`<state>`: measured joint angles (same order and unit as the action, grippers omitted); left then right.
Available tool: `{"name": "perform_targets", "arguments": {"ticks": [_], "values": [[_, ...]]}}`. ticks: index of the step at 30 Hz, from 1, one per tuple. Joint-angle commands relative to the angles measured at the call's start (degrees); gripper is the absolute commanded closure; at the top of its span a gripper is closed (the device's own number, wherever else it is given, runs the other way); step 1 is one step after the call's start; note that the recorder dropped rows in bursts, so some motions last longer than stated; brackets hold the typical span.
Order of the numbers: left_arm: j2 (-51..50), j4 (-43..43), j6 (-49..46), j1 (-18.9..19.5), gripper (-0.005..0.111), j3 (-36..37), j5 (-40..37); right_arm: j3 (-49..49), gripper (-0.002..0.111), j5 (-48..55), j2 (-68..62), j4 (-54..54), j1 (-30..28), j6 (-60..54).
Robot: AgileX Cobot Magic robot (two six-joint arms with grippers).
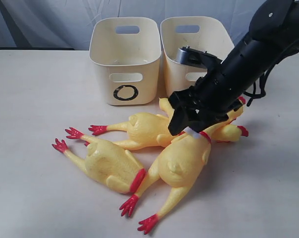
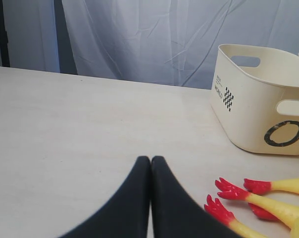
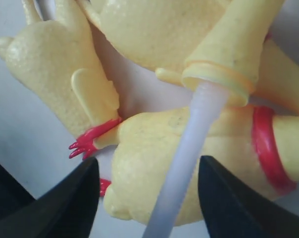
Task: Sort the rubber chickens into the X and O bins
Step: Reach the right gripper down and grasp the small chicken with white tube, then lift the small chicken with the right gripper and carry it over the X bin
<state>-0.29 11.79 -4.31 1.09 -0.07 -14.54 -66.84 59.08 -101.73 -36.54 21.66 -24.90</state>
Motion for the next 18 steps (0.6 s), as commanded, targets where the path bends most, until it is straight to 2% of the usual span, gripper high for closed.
{"name": "perform_targets", "arguments": {"ticks": [1,3,8,12,18], "values": [[0.29,-0.04,0.30,0.02,0.107,0.07,0.91,-0.38,0.053,0.55,-1.54,-0.15,1.83,1.43],[0.29,-0.04,0.30,0.02,0.107,0.07,0.91,-0.38,0.057,0.64,-2.08,0.09,2.28,1.72],[0.29,-0.04,0.30,0.02,0.107,0.07,0.91,-0.38,0.090,0.51,-2.15,0.25,2.40,2.02],[0.29,-0.04,0.30,0.02,0.107,0.07,0.91,-0.38,0.107,0.63,-2.15,0.25,2.40,2.02],[0.29,-0.04,0.30,0.02,0.107,0.07,0.91,-0.38,0.109,3.58,-2.15,-1.36,2.40,2.53]]}}
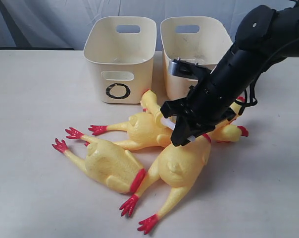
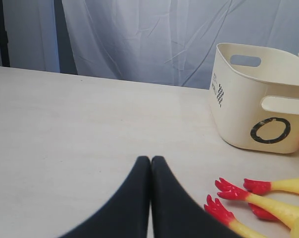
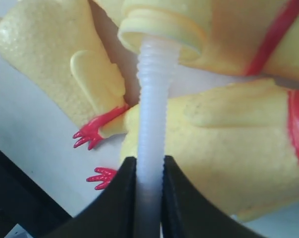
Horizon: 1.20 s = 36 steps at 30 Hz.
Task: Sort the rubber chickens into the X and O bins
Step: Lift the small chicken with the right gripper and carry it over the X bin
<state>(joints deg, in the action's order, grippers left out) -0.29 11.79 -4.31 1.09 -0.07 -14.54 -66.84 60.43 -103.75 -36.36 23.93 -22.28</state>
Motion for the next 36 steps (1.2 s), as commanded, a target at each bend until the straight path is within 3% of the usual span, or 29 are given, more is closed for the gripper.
{"name": "perform_targets", "arguments": {"ticks": [1,11,24,36], "values": [[0.29,-0.04,0.30,0.02,0.107,0.07,0.91,-0.38,0.109,2.40,-0.03,-1.81,0.13,-0.08],[0.29,-0.04,0.30,0.02,0.107,0.07,0.91,-0.38,0.109,8.70,2.60,-2.99,0.13,0.48],[0.29,-0.04,0.30,0.02,0.107,0.07,0.91,-0.38,0.109,9.53,17.08,-3.12,0.13,1.38],[0.29,-0.04,0.30,0.02,0.107,0.07,0.91,-0.66,0.109,-11.01,26.28,-1.28,0.13,7.18]]}}
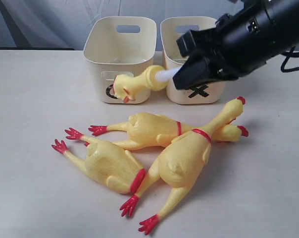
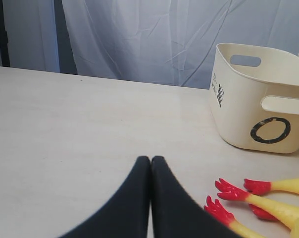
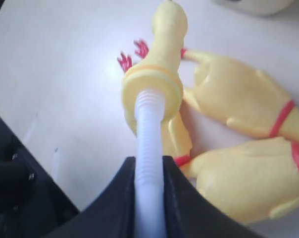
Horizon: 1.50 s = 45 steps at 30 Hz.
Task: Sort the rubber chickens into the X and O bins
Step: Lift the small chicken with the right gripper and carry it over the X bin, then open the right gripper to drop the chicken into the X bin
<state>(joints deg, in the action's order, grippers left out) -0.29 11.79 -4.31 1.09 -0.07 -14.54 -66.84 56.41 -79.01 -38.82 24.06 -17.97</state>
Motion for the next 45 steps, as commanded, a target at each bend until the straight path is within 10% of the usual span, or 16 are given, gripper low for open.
{"name": "perform_targets", "arguments": {"ticks": [1,23,41,45], "values": [[0.29,-0.04,0.30,0.02,0.107,0.07,0.91,-0.98,0.109,-7.55,1.54,1.60,0.01,3.33],[0.29,-0.04,0.30,0.02,0.107,0.07,0.91,-5.08,0.109,-23.96,-0.62,37.78,0.01,29.26],[0.29,-0.04,0.30,0.02,0.107,0.07,0.81,-5.08,0.109,-41.55,-15.88,42.39,0.01,34.79],[0.29,-0.04,0.30,0.02,0.107,0.07,0.81,-5.48,0.076,-43.28,-15.98,42.39,0.01,34.79]]}}
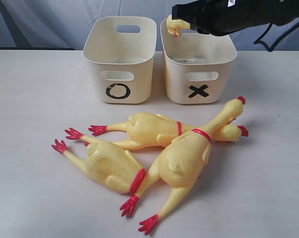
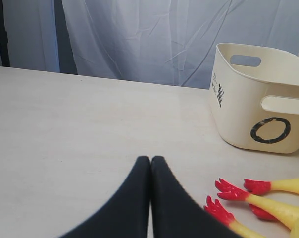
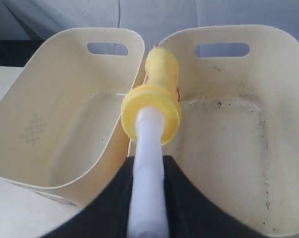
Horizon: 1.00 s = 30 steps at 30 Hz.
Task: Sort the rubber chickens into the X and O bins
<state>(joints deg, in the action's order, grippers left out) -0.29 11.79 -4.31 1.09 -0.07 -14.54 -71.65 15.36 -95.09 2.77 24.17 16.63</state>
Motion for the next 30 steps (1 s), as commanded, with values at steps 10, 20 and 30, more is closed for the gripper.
{"name": "perform_targets", "arguments": {"ticks": [10,20,30], "values": [[0.29,-0.04,0.30,0.02,0.107,0.07,0.81,-0.67,0.055,1.93,3.16,0.59,-0.10,-0.04],[0.29,-0.96,0.30,0.02,0.107,0.07,0.83,-0.67,0.055,27.14,10.82,-22.50,-0.08,-43.44],[0.29,-0.96,0.30,0.02,0.107,0.07,0.83,-0.67,0.055,40.38,4.70,-20.59,12.26,-58.41]]}}
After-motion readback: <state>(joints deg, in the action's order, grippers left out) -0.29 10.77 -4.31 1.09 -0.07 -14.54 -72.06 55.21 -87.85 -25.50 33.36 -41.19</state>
